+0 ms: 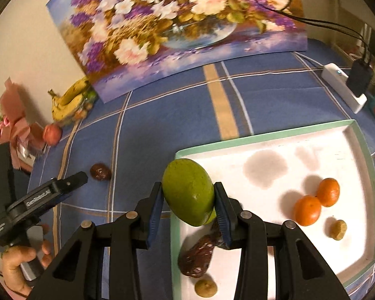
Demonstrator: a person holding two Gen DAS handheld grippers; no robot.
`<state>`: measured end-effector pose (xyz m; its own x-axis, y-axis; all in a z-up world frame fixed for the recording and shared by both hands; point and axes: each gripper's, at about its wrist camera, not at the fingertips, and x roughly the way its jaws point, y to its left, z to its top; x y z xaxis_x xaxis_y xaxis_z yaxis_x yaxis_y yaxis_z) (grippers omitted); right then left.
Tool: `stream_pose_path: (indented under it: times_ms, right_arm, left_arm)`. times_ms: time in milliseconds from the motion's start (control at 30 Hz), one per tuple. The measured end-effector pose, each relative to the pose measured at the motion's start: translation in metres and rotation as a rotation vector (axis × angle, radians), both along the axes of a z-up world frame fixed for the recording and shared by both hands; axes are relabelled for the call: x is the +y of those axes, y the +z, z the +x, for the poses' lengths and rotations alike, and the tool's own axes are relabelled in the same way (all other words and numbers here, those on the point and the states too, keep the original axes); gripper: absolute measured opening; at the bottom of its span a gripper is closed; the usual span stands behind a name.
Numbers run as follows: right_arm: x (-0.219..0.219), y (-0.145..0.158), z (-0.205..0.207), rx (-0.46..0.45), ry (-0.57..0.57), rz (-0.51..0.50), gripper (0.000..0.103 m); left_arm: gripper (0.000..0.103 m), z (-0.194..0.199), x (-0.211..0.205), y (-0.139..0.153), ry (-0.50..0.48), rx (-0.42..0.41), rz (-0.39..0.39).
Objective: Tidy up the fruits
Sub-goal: 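Grasp the green pear with the right tool while the left tool grasps the brown date, then carry the green pear and the brown date over the white tray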
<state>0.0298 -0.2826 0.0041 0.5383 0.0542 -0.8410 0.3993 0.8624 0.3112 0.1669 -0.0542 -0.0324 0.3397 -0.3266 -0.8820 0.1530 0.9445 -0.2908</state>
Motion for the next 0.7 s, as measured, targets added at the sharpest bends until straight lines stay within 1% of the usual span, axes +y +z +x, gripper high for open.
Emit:
stream_pose_path:
  times_ms: [33, 167, 200, 267, 300, 333, 400, 533, 700]
  right_arm:
    - [-0.003, 0.001, -0.001, -0.003, -0.006, 0.0, 0.042]
    - [-0.008, 0.002, -0.003, -0.017, -0.018, 0.007, 0.042]
    - [-0.009, 0.002, -0.004, -0.02, -0.02, 0.009, 0.042]
    - [-0.01, 0.002, -0.004, -0.022, -0.019, 0.011, 0.042]
    - [-0.01, 0.002, -0.004, -0.023, -0.018, 0.012, 0.042]
    - [-0.009, 0.002, -0.004, -0.023, -0.016, 0.013, 0.042]
    - [-0.009, 0.002, -0.003, -0.023, -0.013, 0.015, 0.042]
    - [-0.009, 0.001, -0.003, -0.022, -0.012, 0.016, 0.042]
    - [-0.01, 0.003, -0.004, -0.025, -0.023, 0.02, 0.042]
  left_arm:
    - [0.069, 0.002, -0.003, -0.002, -0.005, -0.001, -0.001]
    - [0.057, 0.011, -0.009, -0.014, -0.01, 0.007, -0.001]
    - [0.051, 0.013, -0.008, -0.017, -0.004, 0.008, -0.003]
    - [0.05, 0.017, -0.006, -0.022, 0.013, 0.004, -0.013]
    - [0.047, 0.018, -0.005, -0.023, 0.017, 0.004, -0.019]
    - [0.041, 0.019, -0.004, -0.024, 0.02, 0.004, -0.026]
    - [0.036, 0.019, -0.002, -0.026, 0.028, 0.002, -0.038]
    - [0.036, 0.017, -0.001, -0.023, 0.03, -0.005, -0.05]
    - [0.036, 0.009, -0.002, -0.002, 0.012, -0.035, -0.07]
